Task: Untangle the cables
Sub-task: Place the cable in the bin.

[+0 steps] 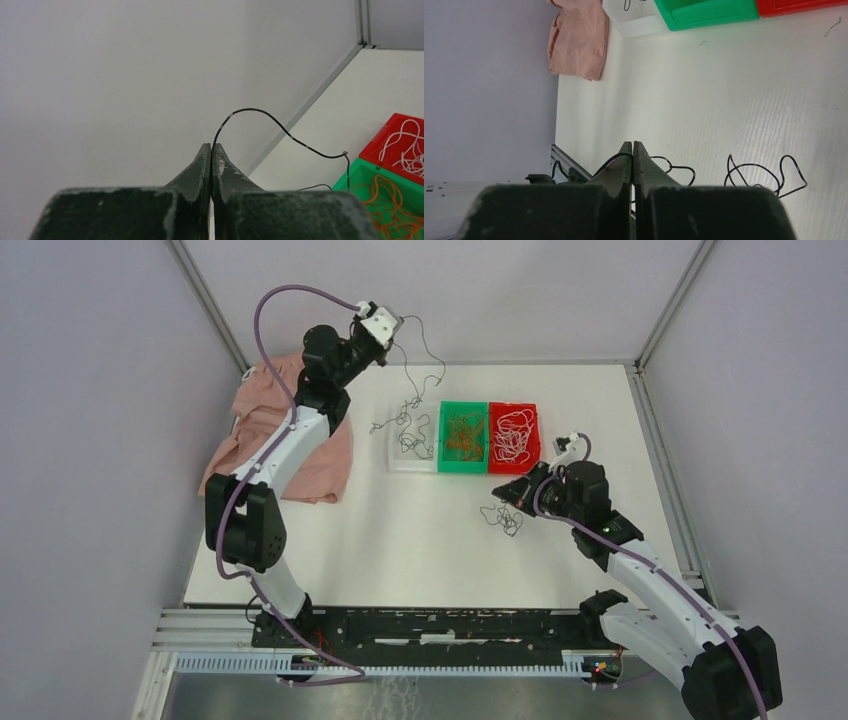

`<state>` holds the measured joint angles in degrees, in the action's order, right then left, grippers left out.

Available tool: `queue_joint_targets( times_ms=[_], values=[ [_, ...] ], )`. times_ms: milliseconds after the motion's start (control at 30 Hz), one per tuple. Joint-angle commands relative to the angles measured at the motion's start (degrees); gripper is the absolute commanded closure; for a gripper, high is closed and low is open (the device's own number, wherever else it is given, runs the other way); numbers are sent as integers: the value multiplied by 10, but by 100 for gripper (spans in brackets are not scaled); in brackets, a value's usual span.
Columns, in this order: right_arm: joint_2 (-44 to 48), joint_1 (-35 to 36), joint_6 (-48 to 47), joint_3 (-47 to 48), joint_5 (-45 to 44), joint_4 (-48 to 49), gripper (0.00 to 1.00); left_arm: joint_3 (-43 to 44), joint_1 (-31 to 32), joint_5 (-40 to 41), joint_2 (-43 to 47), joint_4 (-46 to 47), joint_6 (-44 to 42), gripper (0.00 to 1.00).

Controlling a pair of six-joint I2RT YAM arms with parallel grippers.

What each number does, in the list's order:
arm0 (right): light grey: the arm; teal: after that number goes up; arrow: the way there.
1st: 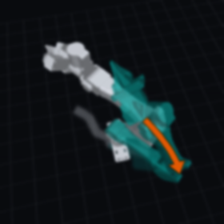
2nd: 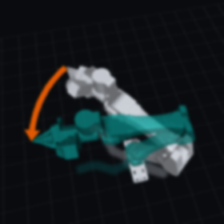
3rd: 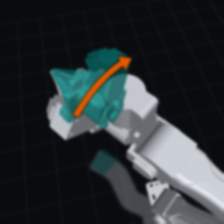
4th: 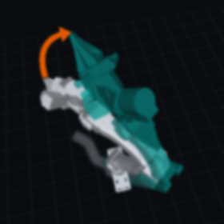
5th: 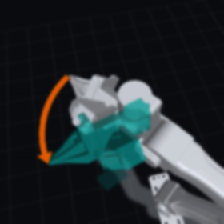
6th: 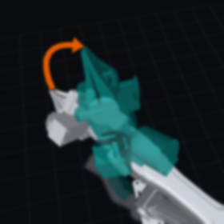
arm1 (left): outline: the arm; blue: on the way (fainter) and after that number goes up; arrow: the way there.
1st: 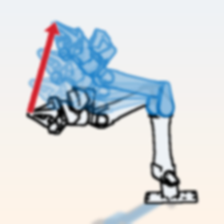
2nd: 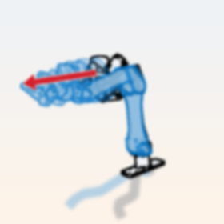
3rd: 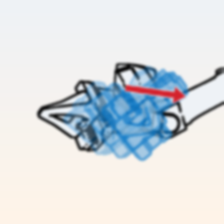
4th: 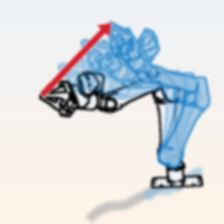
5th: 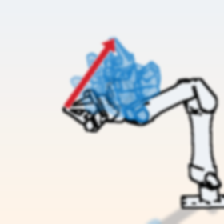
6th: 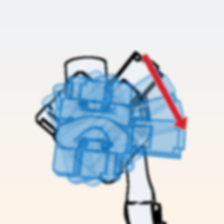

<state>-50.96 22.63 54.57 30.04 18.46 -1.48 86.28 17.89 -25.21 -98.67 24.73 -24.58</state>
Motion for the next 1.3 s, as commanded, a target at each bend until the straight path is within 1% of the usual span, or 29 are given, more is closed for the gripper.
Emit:
queue_joint_targets(
  times_ms=[0, 100, 200, 300, 367, 433, 533, 600, 667, 833, 933, 1033, 1133, 1267],
  values=[
    [14, 1, -11, -5, -13, 6, 100, -25, -16, 23, 0, 30, 4, 97],
    [11, 1, -10, -5, -13, 7, 100, -39, -17, 16, 5, 18, 10, 97],
    [5, 0, -6, -7, -10, 13, 100, -33, -14, -4, 6, -5, 12, 97],
    [2, 1, -3, -7, -9, 16, 100, -26, -6, 1, 5, -49, -9, 97],
    [4, 0, -2, -8, -9, 16, 100, -42, -2, 11, 12, -76, -29, 97],
    [6, 1, -1, -10, -10, 18, 100, -65, 3, 40, 22, -98, -54, 97],
    [6, 1, 1, -13, -8, 20, 100, -87, 4, 103, 28, -116, -62, 97],
    [4, 1, 2, -13, -6, 20, 100, -79, 5, 132, 24, -153, -65, 97],
    [2, 1, 7, -12, -4, 26, 100, -64, 8, 144, 17, -198, -85, 97],
    [-11, 1, 14, 4, 1, 29, 100, -60, 21, 195, 9, -265, -132, 97],
    [-19, 1, 9, 24, 3, 21, 100, -69, 19, 231, 7, -270, -149, 97],
    [-40, 1, 0, 58, 4, 13, 100, -71, 11, 254, 13, -273, -136, 97],
    [-83, 1, -1, 116, 11, 19, 100, -83, 1, 254, 28, -276, -133, 97],
    [-163, 2, 27, 200, 8, 69, 100, -118, -14, 245, 59, -267, -133, 97]
  ],
)
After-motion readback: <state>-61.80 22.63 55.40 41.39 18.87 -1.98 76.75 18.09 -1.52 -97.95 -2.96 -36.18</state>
